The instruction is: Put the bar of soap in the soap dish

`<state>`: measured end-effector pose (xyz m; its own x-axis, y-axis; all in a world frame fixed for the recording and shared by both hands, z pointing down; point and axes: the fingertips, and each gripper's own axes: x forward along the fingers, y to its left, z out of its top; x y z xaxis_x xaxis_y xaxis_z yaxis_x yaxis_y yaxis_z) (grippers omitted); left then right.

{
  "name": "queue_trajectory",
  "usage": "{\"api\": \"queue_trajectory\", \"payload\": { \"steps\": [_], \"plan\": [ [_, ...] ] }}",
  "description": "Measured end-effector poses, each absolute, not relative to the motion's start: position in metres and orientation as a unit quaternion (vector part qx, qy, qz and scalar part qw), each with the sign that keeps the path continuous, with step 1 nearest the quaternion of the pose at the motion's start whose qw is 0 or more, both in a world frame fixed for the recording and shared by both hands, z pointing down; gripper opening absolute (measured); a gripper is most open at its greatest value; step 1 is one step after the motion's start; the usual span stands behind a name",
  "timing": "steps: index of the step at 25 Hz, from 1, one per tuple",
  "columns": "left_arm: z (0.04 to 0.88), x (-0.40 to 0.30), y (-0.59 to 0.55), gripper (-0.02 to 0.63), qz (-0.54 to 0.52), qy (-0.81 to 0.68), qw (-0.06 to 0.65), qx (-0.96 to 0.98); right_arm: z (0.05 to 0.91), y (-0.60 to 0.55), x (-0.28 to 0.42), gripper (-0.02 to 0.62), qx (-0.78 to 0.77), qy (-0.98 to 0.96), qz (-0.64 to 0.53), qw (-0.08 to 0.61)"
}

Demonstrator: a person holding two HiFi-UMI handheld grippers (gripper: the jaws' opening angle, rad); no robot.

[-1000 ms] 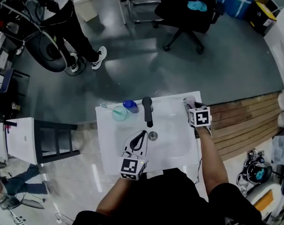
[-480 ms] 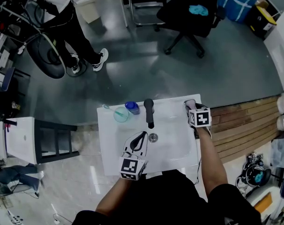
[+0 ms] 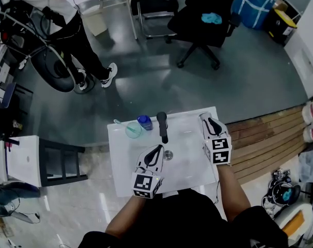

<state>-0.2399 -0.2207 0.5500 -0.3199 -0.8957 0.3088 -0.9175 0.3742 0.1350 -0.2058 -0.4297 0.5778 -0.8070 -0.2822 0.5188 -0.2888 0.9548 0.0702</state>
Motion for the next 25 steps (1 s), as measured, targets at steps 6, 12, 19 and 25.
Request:
{"api": "queue_trajectory", "payload": {
  "steps": [6, 12, 19, 25],
  "plan": [
    [0.523, -0.244, -0.228, 0.023, 0.037, -0.808, 0.133, 0.573, 0.501, -0.381, -0.2, 0.018, 0.142, -0.977, -0.047, 0.152],
    [0.5, -0.261, -0.228, 0.023, 0.029, -0.817, 0.103, 0.566, 0.45, -0.345, -0.192, 0.017, 0.128, -0.988, -0.065, 0.052],
    [0.48, -0.275, -0.218, 0.023, 0.016, -0.828, 0.086, 0.554, 0.421, -0.336, -0.192, 0.017, 0.131, -0.989, -0.06, 0.018],
    [0.475, -0.275, -0.216, 0.023, 0.023, -0.824, 0.082, 0.56, 0.434, -0.348, -0.196, 0.017, 0.141, -0.989, -0.025, 0.033]
  ]
}}
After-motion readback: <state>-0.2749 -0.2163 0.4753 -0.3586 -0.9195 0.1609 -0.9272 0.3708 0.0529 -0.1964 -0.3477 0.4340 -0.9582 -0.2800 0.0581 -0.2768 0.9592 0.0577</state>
